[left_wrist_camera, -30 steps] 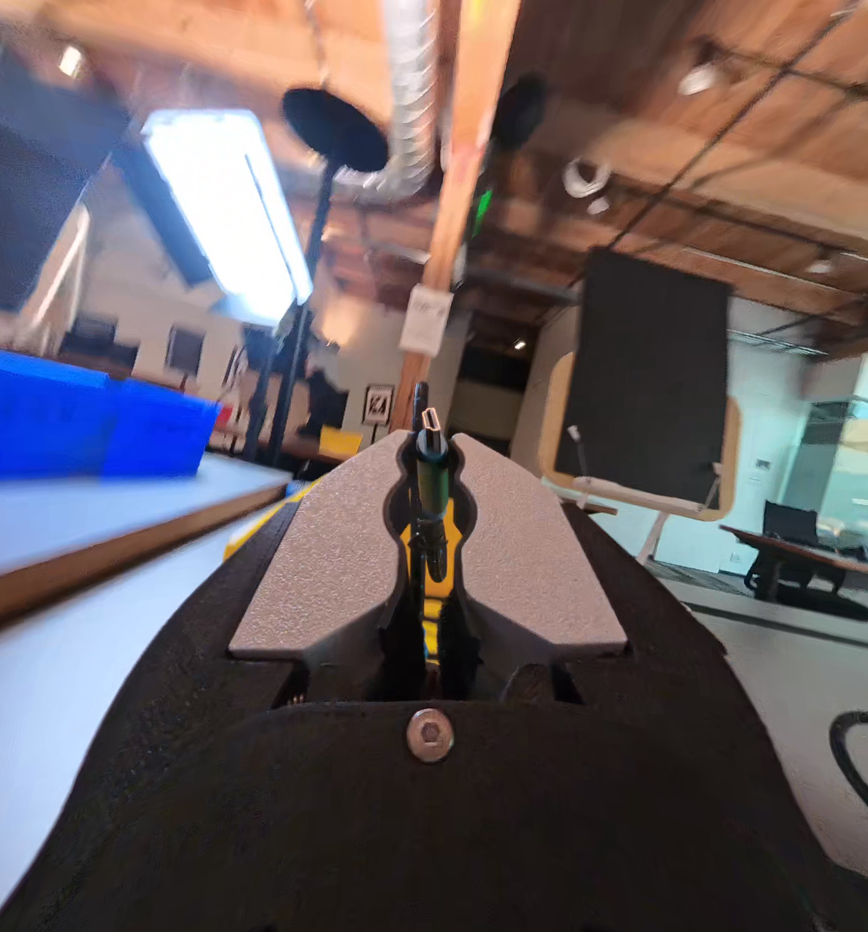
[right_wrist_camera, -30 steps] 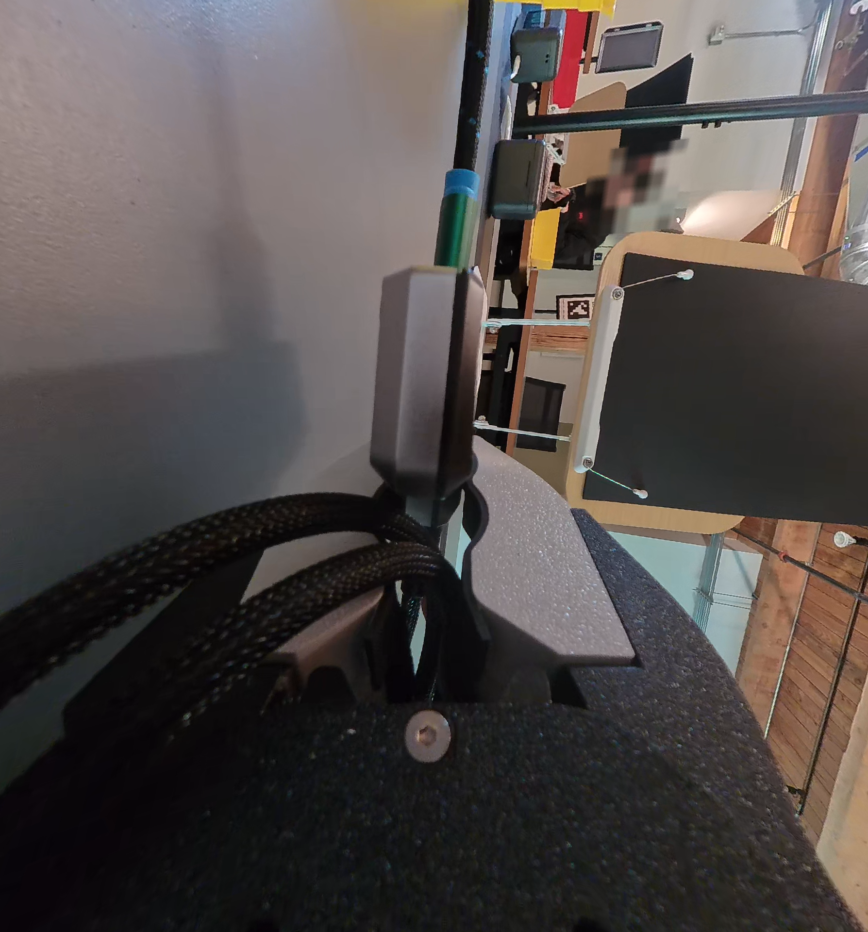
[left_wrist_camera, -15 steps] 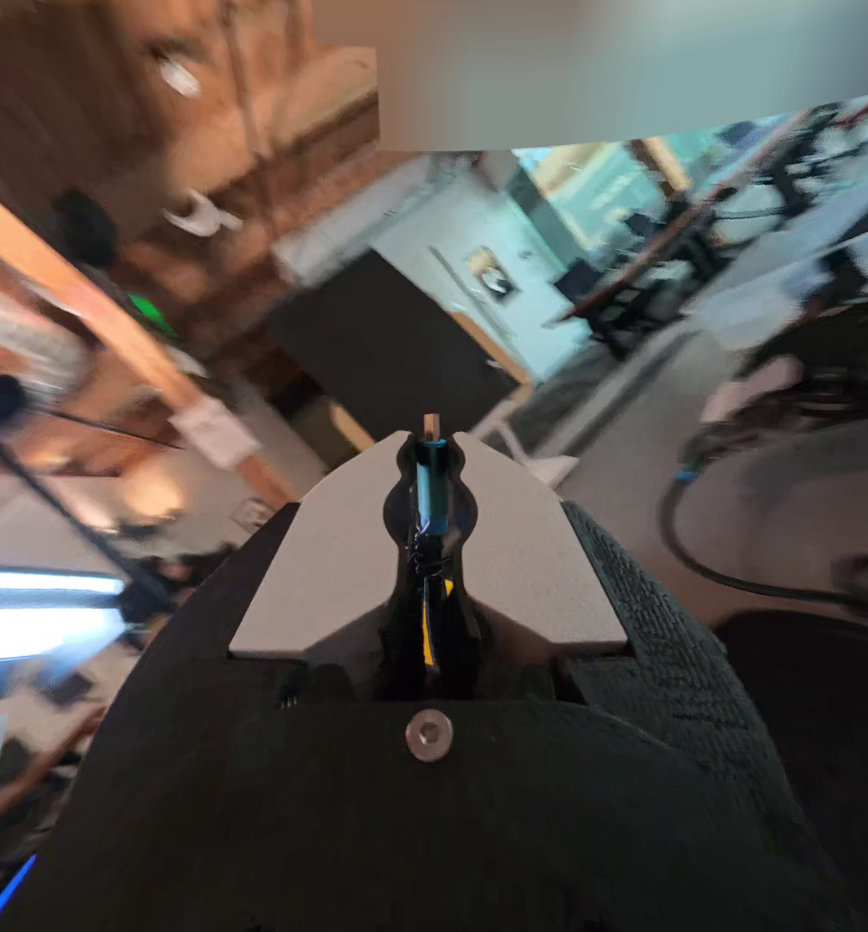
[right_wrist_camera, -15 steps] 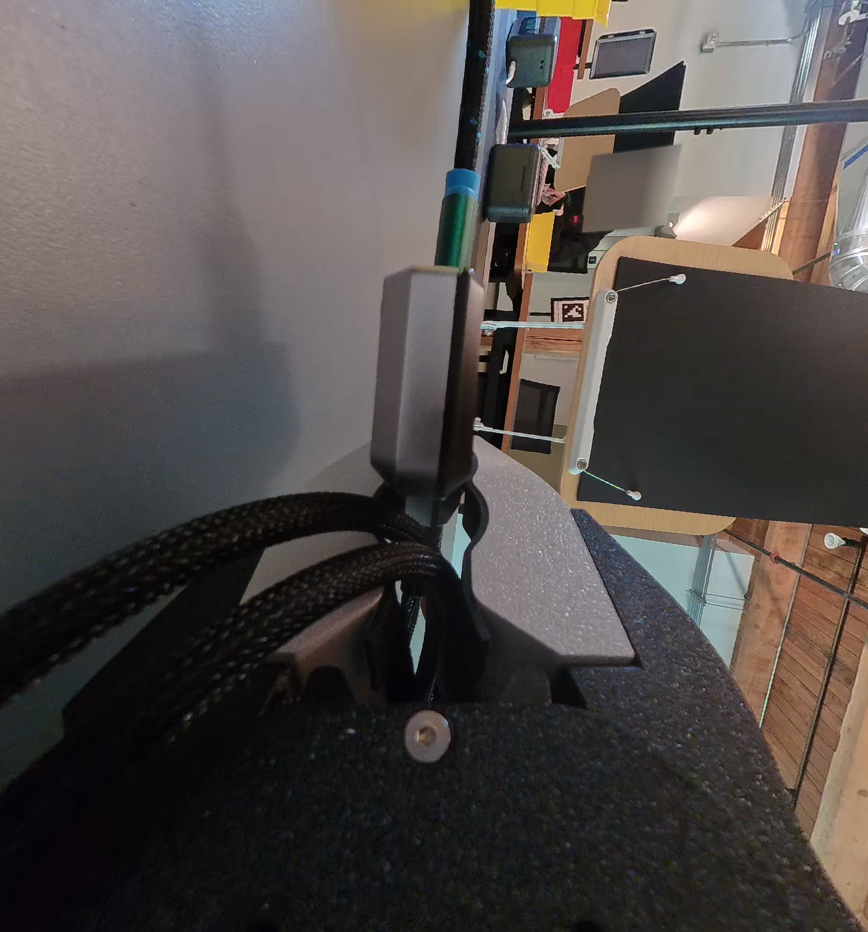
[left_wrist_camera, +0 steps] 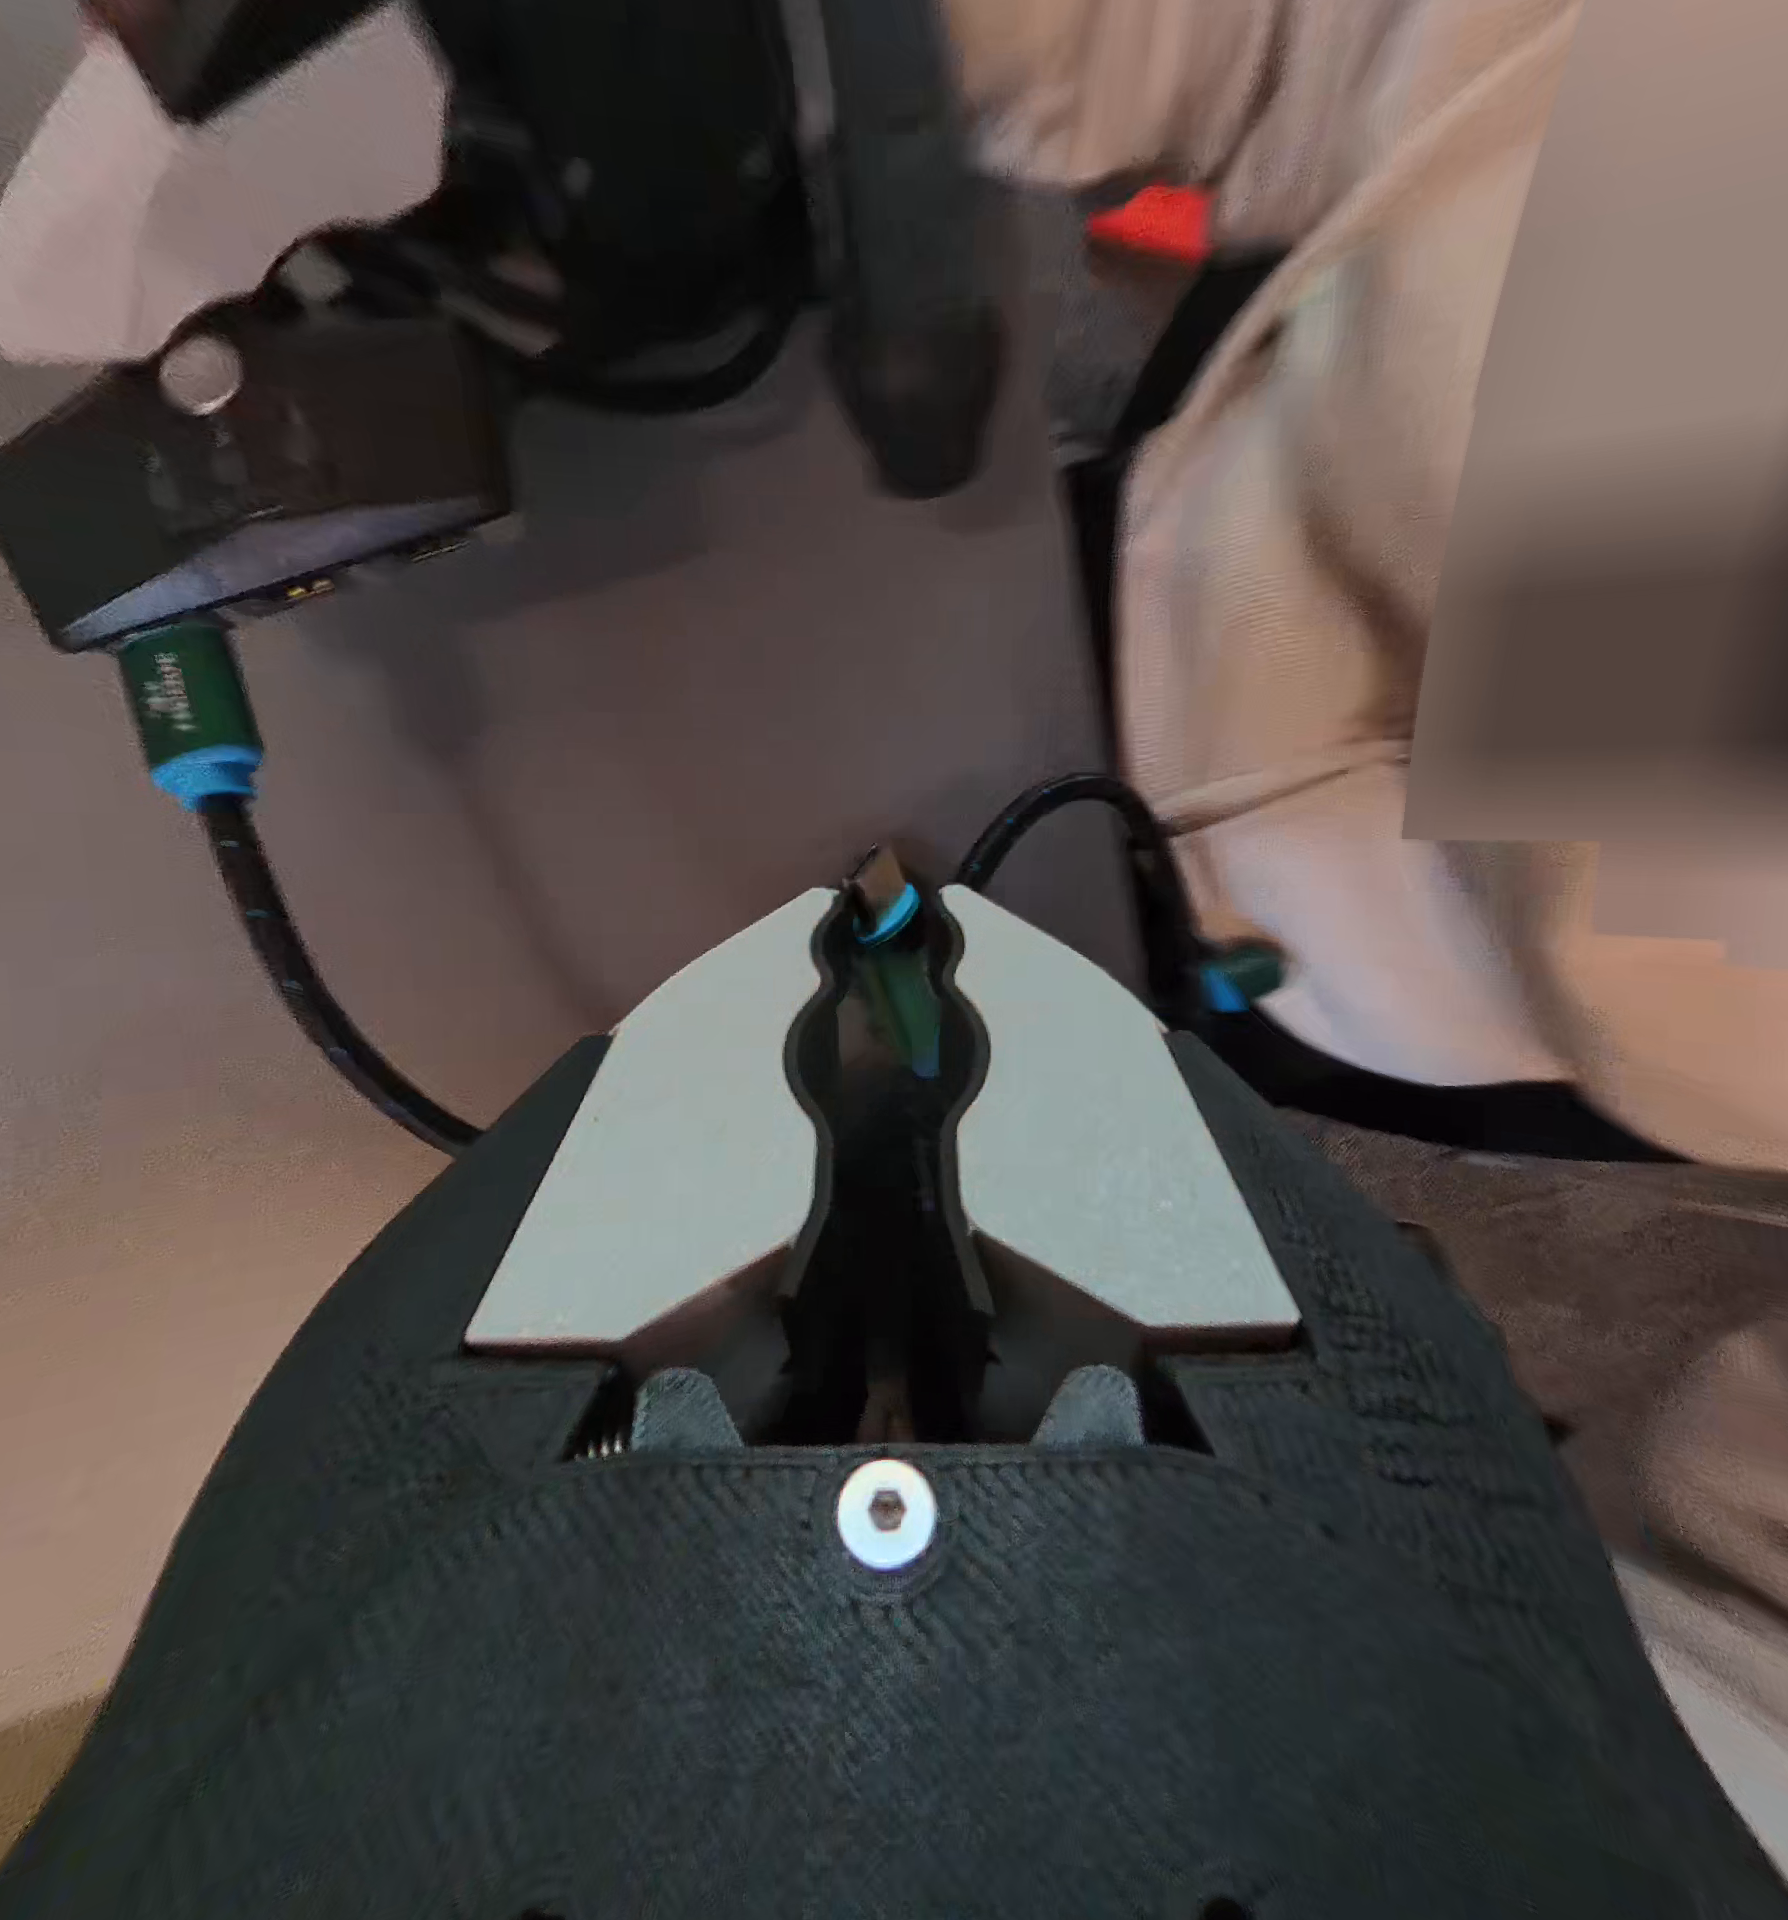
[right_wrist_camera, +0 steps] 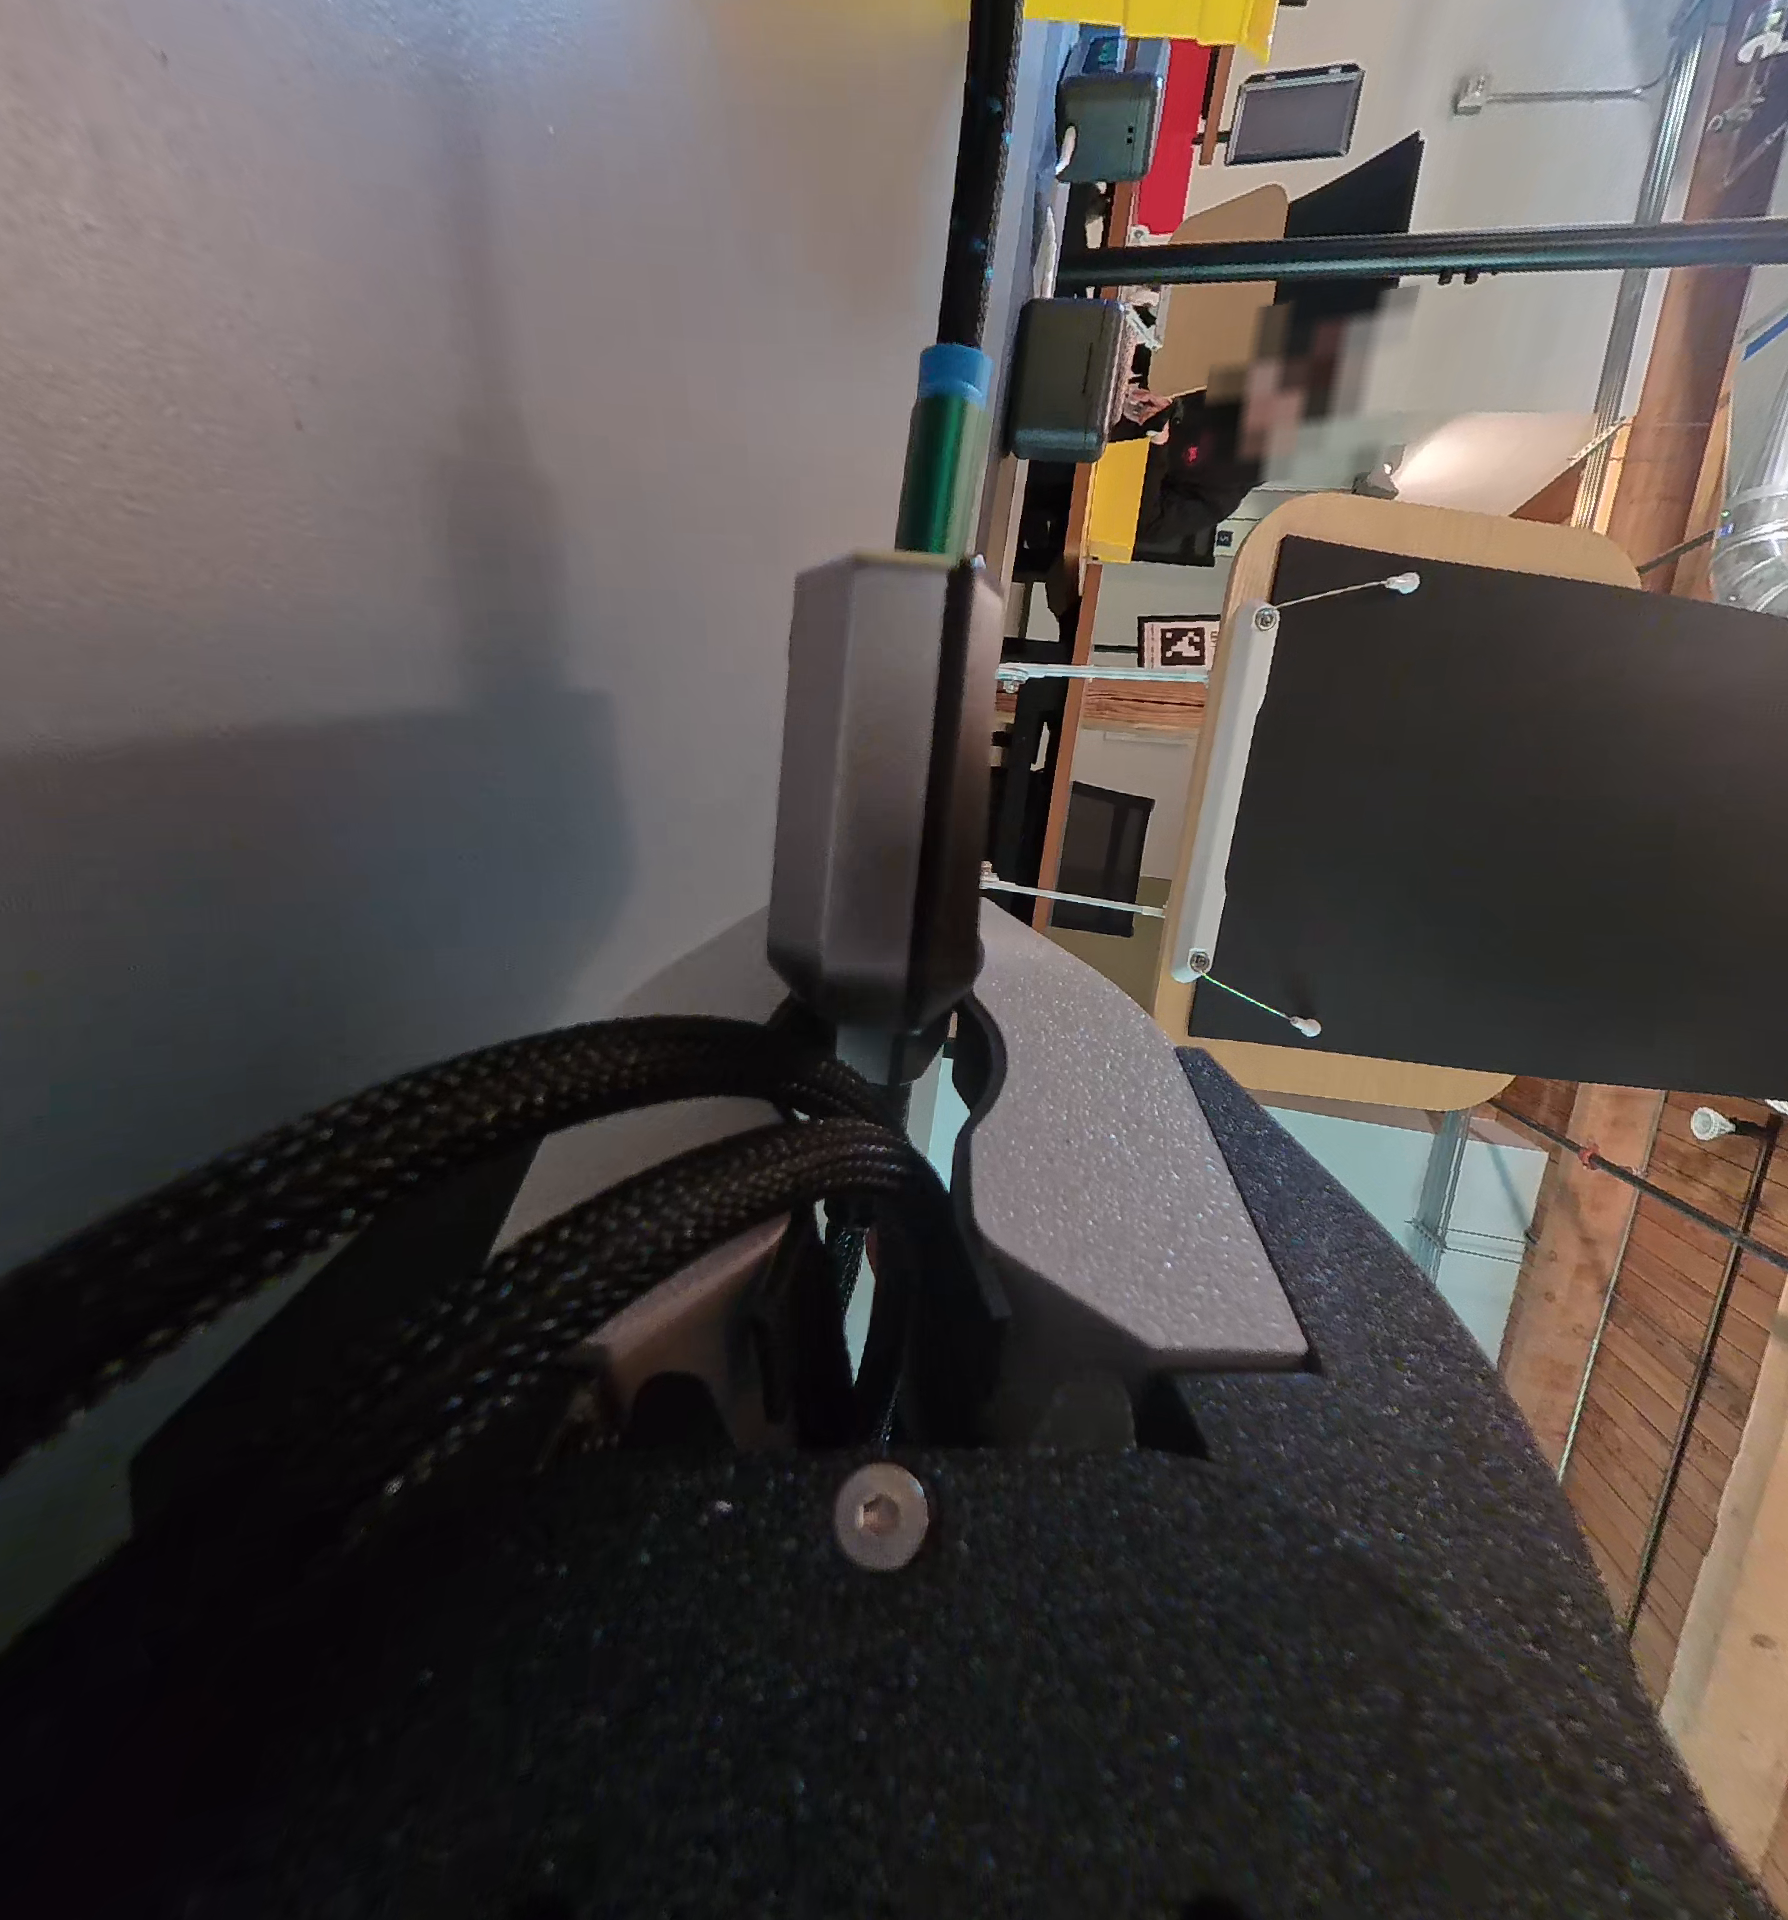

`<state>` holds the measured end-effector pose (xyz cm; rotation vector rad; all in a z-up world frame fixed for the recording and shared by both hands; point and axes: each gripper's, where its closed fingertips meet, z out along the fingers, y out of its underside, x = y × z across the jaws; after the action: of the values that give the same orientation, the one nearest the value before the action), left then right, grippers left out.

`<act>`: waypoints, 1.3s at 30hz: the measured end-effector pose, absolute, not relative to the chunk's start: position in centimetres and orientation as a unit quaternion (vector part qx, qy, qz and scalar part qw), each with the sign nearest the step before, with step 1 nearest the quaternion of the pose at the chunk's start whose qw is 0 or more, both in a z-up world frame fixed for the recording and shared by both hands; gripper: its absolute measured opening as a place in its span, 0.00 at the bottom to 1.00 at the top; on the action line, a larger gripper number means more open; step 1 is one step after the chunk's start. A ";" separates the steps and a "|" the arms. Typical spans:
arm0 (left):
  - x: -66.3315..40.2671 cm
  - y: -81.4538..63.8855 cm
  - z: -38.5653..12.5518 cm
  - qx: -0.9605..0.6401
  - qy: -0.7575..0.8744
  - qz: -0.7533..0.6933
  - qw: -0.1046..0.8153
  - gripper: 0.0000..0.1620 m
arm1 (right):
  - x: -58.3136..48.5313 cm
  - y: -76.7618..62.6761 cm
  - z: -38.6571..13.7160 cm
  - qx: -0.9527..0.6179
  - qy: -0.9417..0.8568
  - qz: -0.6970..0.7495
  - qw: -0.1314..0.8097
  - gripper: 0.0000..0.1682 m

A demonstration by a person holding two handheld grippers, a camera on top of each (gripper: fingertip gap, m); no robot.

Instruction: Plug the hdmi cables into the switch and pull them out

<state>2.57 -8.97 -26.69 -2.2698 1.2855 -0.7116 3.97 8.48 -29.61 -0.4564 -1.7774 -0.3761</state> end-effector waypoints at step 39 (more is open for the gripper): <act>1.1 -4.2 -34.0 -0.915 0.229 0.020 0.332 0.14 | 3.8 8.7 -30.6 -0.201 -0.782 -0.170 0.565 0.14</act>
<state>1.13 -4.20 -34.00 -2.3902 0.5987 0.0519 3.82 8.74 -30.56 -0.4737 -1.8386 -0.4001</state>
